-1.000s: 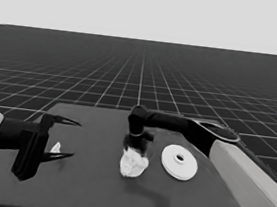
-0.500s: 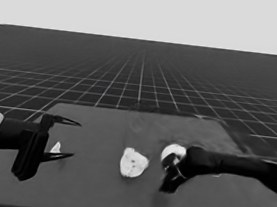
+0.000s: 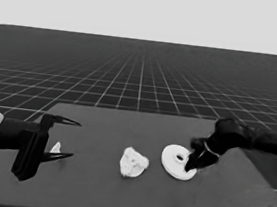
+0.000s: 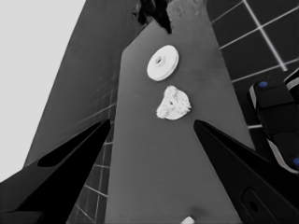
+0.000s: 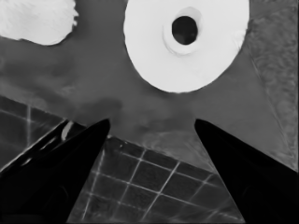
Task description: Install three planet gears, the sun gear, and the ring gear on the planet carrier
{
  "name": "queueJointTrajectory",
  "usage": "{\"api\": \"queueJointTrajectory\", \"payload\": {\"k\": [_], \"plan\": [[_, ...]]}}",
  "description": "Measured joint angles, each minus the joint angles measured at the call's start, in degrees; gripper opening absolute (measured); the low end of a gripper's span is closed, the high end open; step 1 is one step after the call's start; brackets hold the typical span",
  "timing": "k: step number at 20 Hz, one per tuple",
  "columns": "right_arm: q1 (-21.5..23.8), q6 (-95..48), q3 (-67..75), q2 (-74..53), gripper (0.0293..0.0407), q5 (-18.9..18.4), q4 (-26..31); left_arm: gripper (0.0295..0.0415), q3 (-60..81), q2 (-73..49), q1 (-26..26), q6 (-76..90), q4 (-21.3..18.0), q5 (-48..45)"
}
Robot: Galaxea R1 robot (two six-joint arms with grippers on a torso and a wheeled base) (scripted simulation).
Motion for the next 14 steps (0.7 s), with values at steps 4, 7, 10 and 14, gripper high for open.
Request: {"api": "queueJointTrajectory", "payload": {"k": [4, 7, 10, 14], "plan": [[0.54, 3.79, -30.16, 14.57, 0.0385, -3.76, 4.42, 0.0385, 0.0, 0.0, 0.0, 0.0, 0.0, 0.0], [0.42, 3.51, -34.7, 16.69, 0.0385, -4.22, 4.8, 0.0385, 0.0, 0.0, 0.0, 0.0, 0.0, 0.0], [-6.76, 2.17, -38.85, 18.53, 0.0385, 0.25, -0.71, 0.0385, 0.0, 0.0, 0.0, 0.0, 0.0, 0.0], [-10.07, 0.96, -42.09, 19.97, 0.0385, 2.63, -2.88, 0.0385, 0.0, 0.0, 0.0, 0.0, 0.0, 0.0]]}}
